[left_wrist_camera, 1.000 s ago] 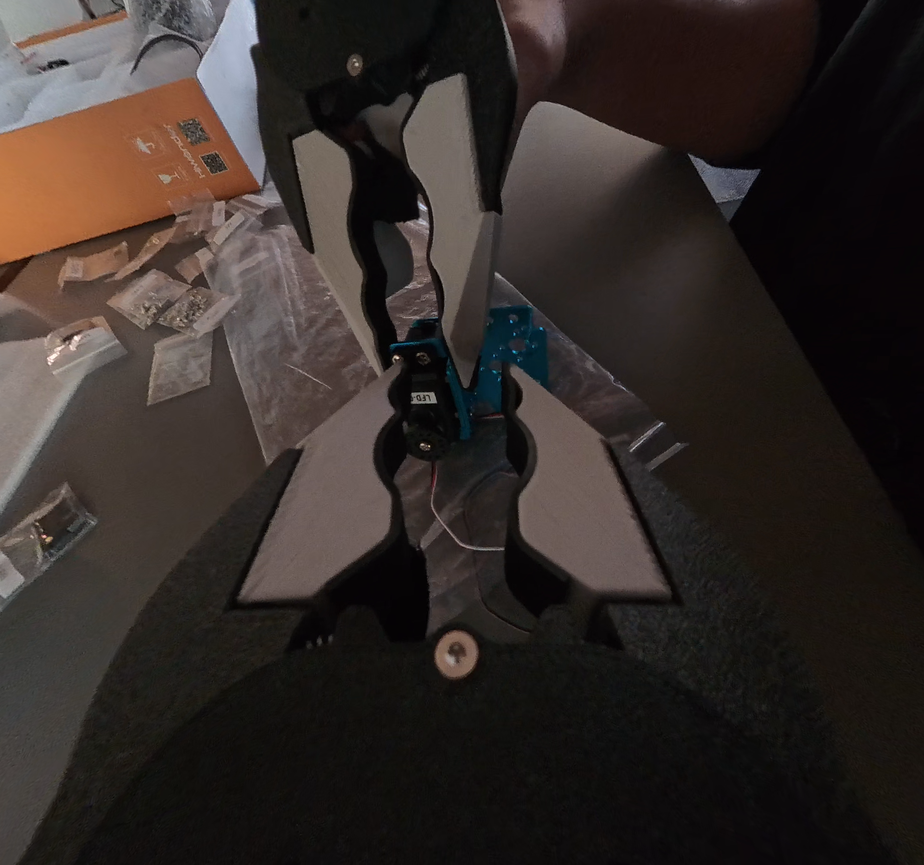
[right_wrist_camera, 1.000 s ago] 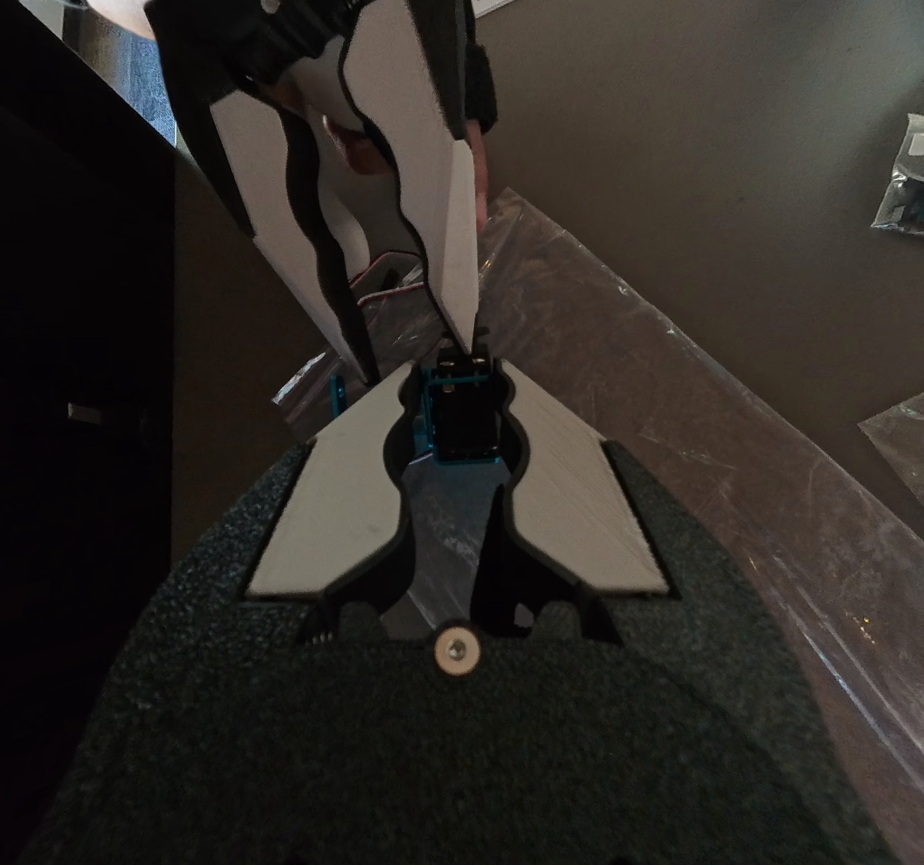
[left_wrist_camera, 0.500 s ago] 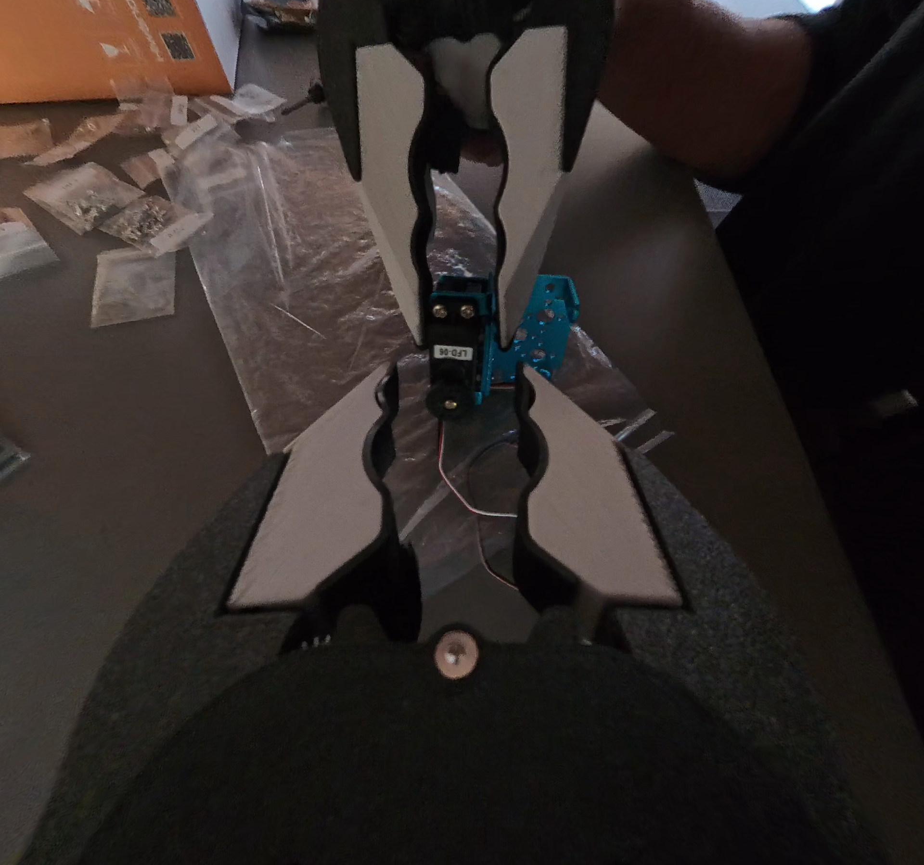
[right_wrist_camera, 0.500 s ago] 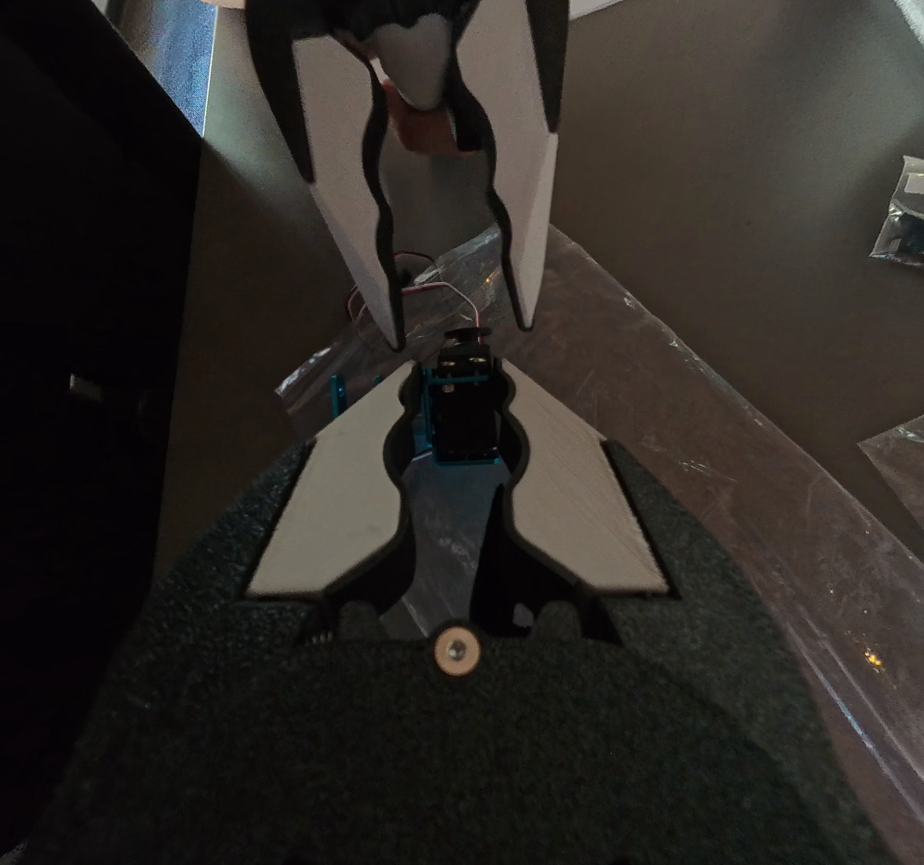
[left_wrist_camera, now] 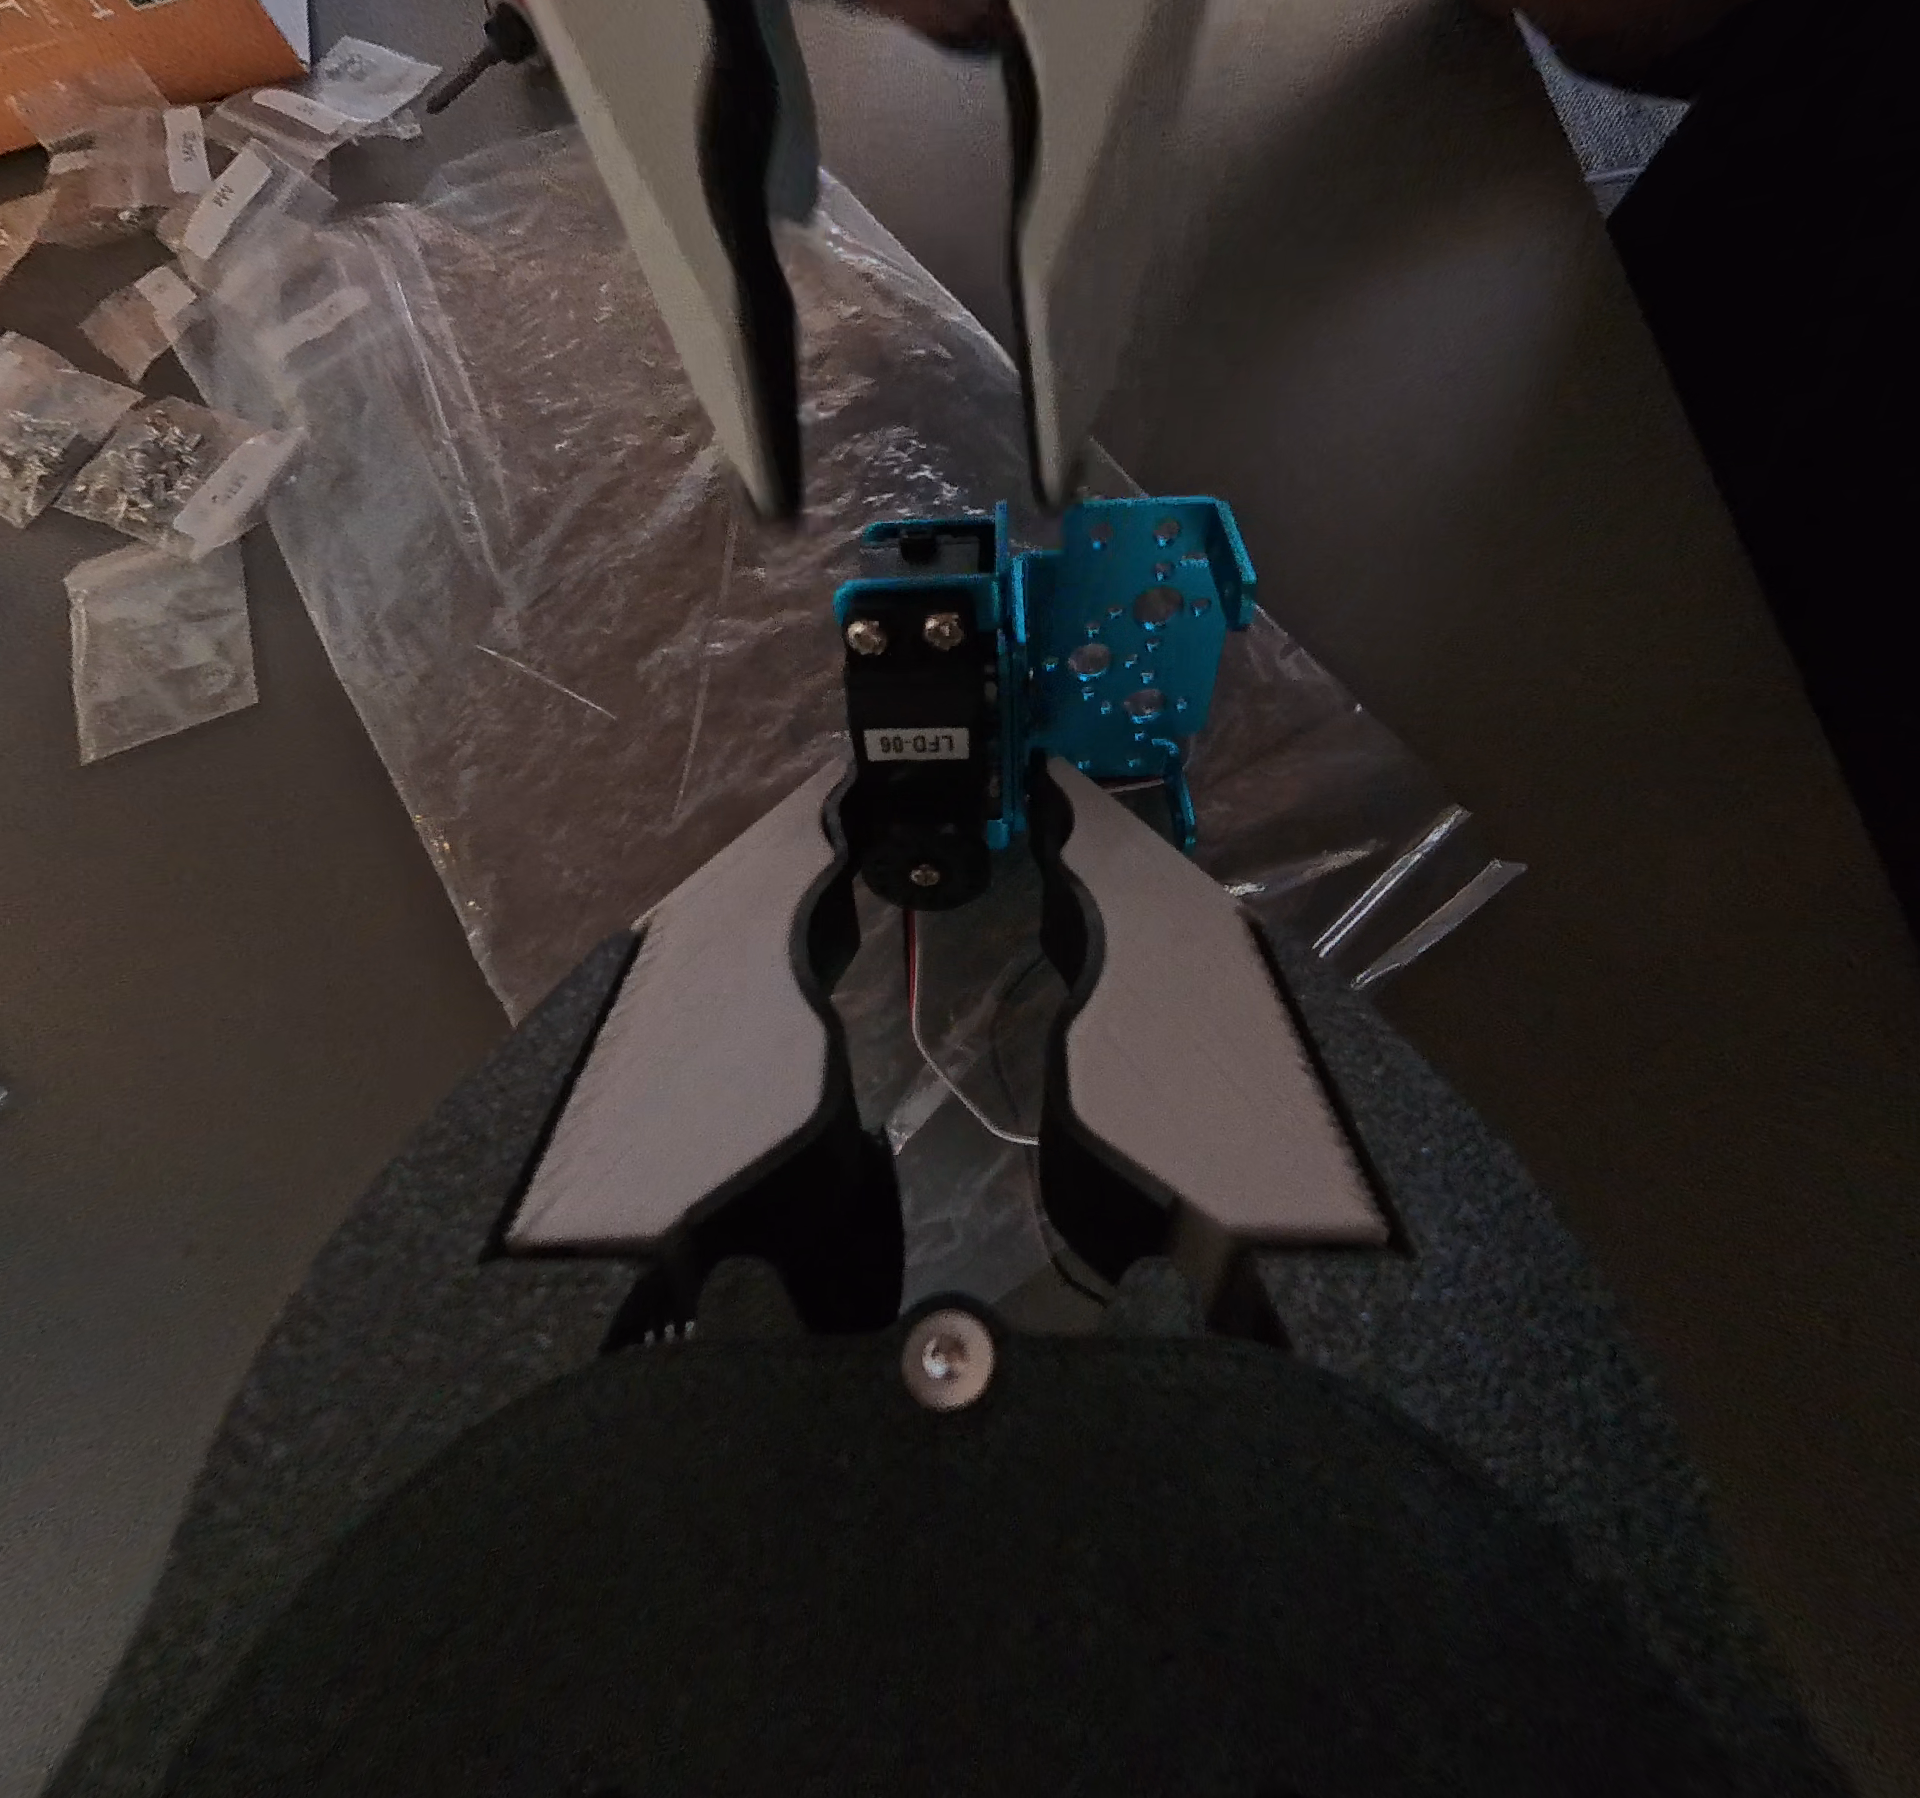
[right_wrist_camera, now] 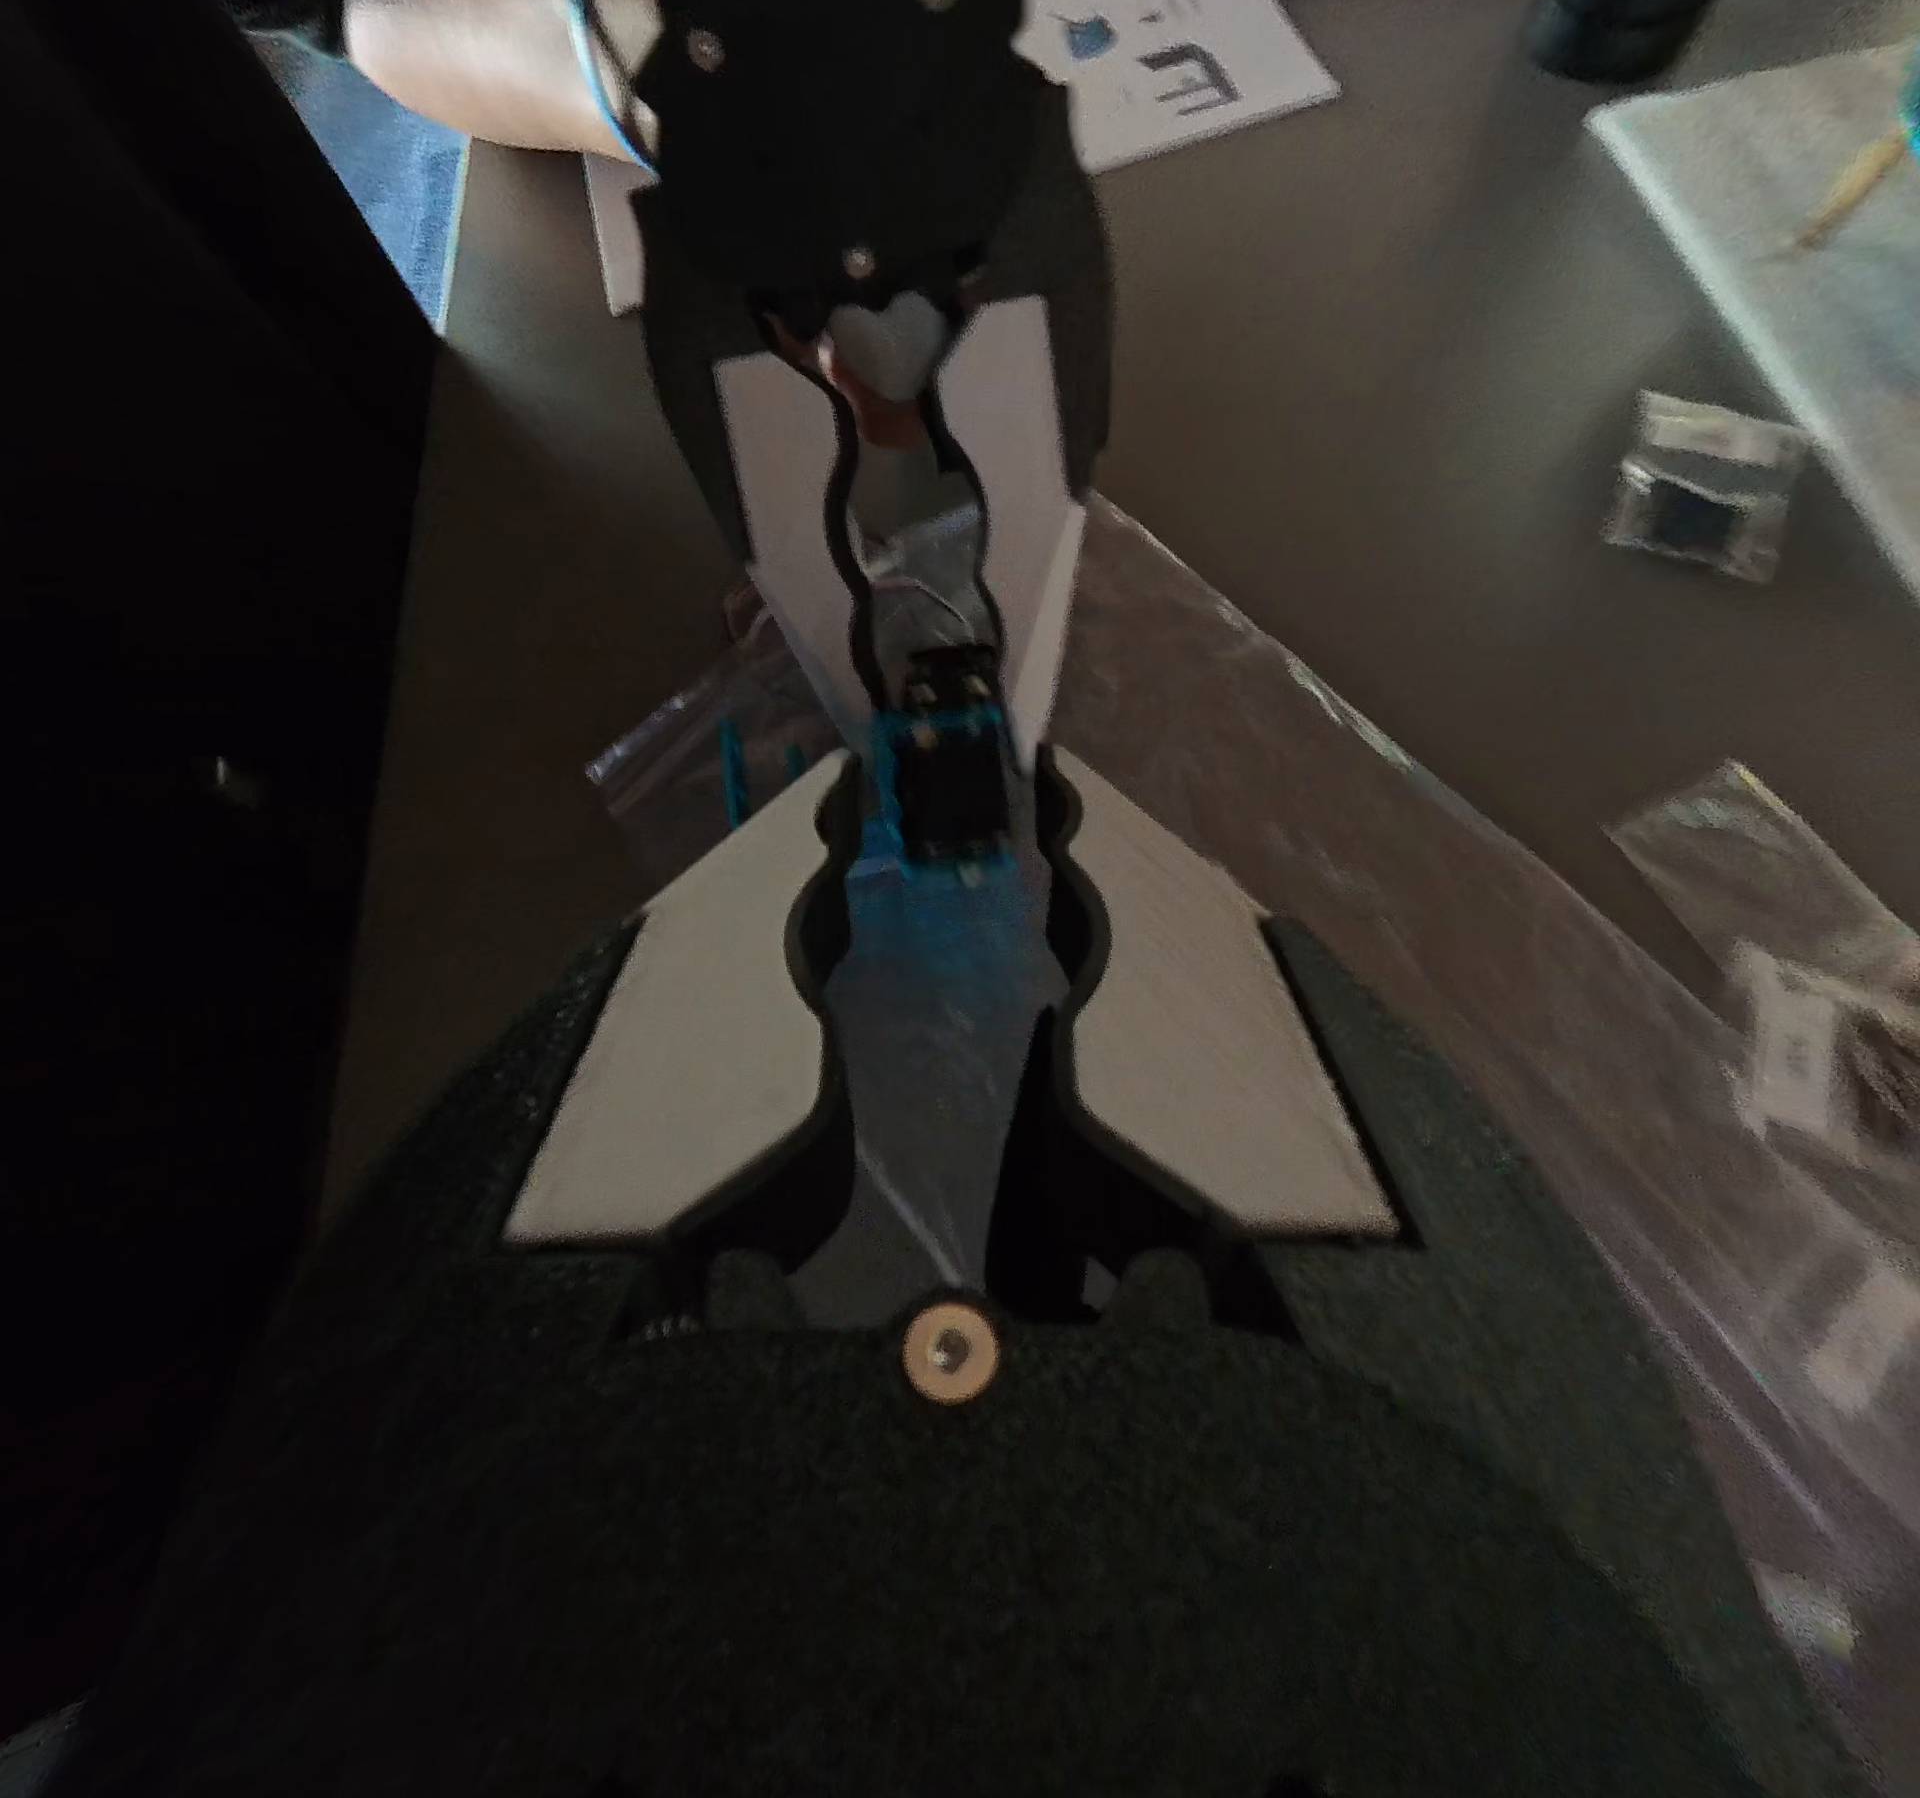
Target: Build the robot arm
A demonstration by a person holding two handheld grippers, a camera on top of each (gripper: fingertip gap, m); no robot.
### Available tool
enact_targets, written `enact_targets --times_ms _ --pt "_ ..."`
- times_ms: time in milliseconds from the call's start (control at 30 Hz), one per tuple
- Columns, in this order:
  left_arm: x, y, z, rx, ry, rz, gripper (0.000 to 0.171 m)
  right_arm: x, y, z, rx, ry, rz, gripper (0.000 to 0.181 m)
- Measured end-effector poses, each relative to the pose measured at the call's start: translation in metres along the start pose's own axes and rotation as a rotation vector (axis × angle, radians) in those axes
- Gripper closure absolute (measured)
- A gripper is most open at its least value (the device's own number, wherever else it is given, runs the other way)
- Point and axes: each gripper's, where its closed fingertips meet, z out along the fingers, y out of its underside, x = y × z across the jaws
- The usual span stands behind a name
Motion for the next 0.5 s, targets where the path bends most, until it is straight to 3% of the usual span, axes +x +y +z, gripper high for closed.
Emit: enact_targets --times_ms 100,200,267,500 --pt "0.000 0.000 0.000 -0.002 -0.011 0.013 0.142 0.048 0.036 -0.054 -0.074 0.239 0.092 0.153" --pt "-0.001 0.006 0.000 -0.038 -0.030 0.042 0.141 0.081 0.098 -0.094 -0.242 0.377 0.266 0.154" --pt "-0.003 0.014 -0.002 -0.073 -0.045 0.079 0.139 0.081 0.121 -0.098 -0.339 0.378 0.305 0.155" --pt "-0.002 0.013 -0.002 -0.067 -0.045 0.074 0.140 0.092 0.127 -0.080 -0.530 0.371 0.207 0.168"
